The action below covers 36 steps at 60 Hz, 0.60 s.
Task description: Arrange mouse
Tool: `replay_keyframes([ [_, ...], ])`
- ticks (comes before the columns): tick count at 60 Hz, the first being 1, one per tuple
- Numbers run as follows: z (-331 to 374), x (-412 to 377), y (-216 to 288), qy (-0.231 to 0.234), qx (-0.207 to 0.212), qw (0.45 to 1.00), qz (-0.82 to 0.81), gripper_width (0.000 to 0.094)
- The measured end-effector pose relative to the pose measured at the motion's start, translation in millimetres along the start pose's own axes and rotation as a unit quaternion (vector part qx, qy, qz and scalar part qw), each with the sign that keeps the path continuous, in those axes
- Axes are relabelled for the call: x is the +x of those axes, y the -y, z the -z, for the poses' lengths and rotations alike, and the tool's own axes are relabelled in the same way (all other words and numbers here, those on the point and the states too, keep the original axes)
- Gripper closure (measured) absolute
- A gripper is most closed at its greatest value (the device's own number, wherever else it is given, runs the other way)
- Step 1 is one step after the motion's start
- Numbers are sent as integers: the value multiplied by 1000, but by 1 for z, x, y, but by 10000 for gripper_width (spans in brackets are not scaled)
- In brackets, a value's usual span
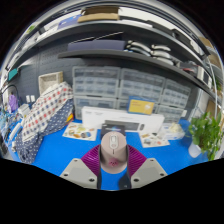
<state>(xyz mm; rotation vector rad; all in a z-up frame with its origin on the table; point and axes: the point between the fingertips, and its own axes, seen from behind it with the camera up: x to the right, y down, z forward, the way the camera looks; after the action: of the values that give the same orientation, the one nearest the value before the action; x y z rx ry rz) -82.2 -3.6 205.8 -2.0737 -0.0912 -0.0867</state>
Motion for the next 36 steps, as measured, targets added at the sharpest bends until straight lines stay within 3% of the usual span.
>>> replay_keyframes([
  [6, 3, 72, -9, -19, -9, 1000, 7, 602],
  [15, -16, 141, -79, -22, -64, 998, -14, 602],
  [24, -41, 152, -167, 6, -135, 991, -17, 602],
  [36, -64, 137, -224, 33, -165, 985, -47, 599],
])
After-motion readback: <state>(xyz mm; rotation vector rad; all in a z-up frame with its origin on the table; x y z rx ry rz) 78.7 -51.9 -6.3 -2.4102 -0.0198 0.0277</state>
